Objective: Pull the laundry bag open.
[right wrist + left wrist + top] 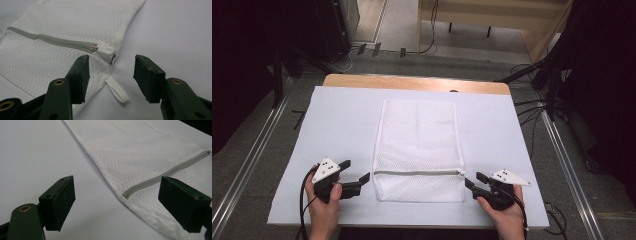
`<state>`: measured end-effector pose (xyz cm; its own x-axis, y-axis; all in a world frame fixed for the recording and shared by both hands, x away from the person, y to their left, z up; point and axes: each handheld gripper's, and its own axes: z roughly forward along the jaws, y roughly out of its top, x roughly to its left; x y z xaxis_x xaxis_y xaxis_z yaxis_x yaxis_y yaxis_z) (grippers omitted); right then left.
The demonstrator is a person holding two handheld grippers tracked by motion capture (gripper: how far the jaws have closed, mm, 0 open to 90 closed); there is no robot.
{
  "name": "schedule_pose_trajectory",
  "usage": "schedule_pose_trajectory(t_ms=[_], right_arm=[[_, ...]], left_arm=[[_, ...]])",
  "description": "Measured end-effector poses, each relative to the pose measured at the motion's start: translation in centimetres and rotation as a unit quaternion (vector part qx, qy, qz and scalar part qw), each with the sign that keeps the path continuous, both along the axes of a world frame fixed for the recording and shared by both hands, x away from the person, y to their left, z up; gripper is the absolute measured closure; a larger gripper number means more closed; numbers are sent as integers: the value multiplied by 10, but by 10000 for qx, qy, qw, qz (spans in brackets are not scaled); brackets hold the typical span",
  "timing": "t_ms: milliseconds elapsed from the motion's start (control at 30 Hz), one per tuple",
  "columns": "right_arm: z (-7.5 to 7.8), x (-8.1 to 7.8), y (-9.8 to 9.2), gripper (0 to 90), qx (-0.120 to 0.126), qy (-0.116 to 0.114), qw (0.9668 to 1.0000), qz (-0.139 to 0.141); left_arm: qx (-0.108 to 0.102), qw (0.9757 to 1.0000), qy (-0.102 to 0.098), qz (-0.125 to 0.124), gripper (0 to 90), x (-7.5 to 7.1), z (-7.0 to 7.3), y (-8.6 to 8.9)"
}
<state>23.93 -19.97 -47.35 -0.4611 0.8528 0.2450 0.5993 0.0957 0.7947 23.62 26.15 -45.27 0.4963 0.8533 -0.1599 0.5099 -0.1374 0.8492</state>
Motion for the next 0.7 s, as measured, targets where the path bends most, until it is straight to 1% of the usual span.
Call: schedule_pose_trajectory(t_ms=[33,67,133,200,300,400,467,500,533,600,667,700], right_arm=[[0,0,1,481,0,25,10000,20],[-1,0,2,482,-43,22,9999,100],[-1,0,2,482,-48,57,9999,119],[-2,0,3,482,-23,83,9997,228],[-3,2,4,486,-24,96,9997,236],[-4,4,8,494,-29,104,9996,265],[-6,7,12,501,-81,87,9995,304],[-9,10,16,507,-158,104,9994,293],[-9,10,16,507,-158,104,9994,293],[-12,14,20,515,-235,132,9992,306],[-14,16,23,528,-420,160,9986,271],[-14,16,24,546,-452,135,9985,267]], left_arm=[[4,10000,-4,-45,144,0,0,-2],[51,10000,4,-77,144,0,0,-4],[48,9999,1,-102,144,0,-1,-6],[43,9999,1,-118,144,0,0,-8],[73,9998,24,-157,144,-1,-1,-11],[23,9998,29,-212,144,0,-1,-15],[-4,9997,31,-254,144,0,-1,-17],[-12,9996,24,-298,144,-1,0,-20],[-12,9996,24,-298,144,-1,0,-20],[27,9995,10,-319,144,-2,0,-22],[9,9994,11,-351,144,-2,1,-24],[-8,9993,9,-382,144,-3,1,-26]])
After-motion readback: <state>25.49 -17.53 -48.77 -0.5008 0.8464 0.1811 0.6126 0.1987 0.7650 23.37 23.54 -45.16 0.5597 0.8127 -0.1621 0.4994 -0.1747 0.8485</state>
